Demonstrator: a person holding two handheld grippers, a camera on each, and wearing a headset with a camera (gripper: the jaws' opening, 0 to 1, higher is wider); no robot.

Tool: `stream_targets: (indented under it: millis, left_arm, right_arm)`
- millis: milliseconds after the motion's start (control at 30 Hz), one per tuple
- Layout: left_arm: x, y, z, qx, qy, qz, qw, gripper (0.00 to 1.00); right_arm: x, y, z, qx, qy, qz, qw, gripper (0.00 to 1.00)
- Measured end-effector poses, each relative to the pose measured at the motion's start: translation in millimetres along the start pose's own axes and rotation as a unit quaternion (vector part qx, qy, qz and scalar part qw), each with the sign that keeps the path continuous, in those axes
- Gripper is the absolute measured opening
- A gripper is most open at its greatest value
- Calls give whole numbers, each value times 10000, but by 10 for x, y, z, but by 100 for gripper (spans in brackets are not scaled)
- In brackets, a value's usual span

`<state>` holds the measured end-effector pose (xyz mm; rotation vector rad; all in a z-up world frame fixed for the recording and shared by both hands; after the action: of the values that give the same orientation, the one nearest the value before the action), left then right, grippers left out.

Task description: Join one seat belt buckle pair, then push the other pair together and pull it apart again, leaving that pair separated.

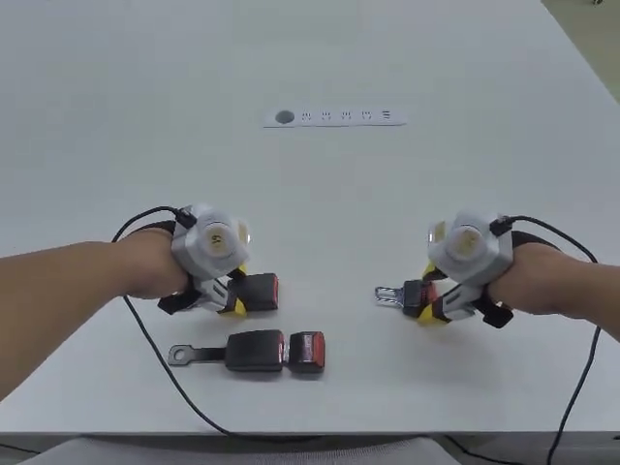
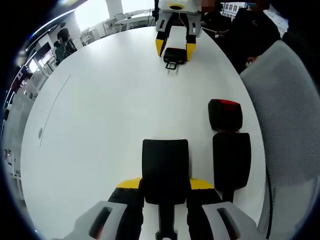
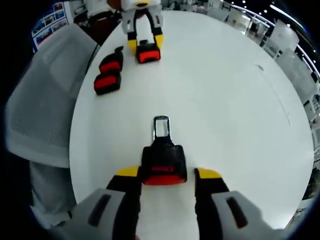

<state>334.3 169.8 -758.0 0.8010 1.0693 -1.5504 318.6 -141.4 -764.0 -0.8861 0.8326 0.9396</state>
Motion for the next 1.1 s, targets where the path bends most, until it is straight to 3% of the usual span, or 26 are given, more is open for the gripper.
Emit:
stream_targets:
  millis: [200, 333, 500, 567, 633, 667, 767, 967, 1100]
  left_arm:
    - [-10, -26, 43, -39, 120, 63, 9999, 34]
    - [-31, -20, -16, -100, -12, 142, 9998, 34]
    - [-105, -106, -71, -56, 47, 251, 9997, 41]
    - [-179, -119, -78, -281, -282, 452, 9982, 43]
    - [-269, -178, -95, -572, -704, 481, 9947, 45]
    - [-316, -192, -119, -621, -763, 598, 9934, 46]
    - [-451, -319, -184, -839, -1156, 864, 9860, 49]
    - [-514, -718, -294, -761, -1254, 1189, 9820, 67]
    - [-543, -950, -331, -845, -1445, 1288, 9775, 70]
  right_arm:
    - [-13, -48, 7, -77, -16, -348, 9994, 54]
    - [-42, -49, 13, -281, -226, -703, 9969, 65]
    - [-75, 15, -42, 5, -340, -914, 9952, 67]
    - [-100, 72, -69, 451, -416, -949, 9936, 67]
    - [-172, 136, -51, 839, -701, -1019, 9888, 69]
    - [-203, 165, -51, 930, -785, -1035, 9872, 70]
    - [-314, 301, -64, 1057, -932, -1064, 9843, 71]
    - [-509, 537, -10, 1384, -1263, -1062, 9765, 75]
    - [-625, 665, -11, 1417, -1364, -1076, 9745, 80]
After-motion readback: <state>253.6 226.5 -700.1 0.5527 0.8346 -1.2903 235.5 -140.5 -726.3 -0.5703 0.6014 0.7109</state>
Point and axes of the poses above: the centre of the closed fingertips' face, and the gripper's own axes: x roughly forward along the fingers, y roughly to its left, z roughly out of its top, the point moved 9 cm from there along -x, roughly backward along the fingers, and after that the axes turned 15 degrees about -z, right-handed, at the moved point
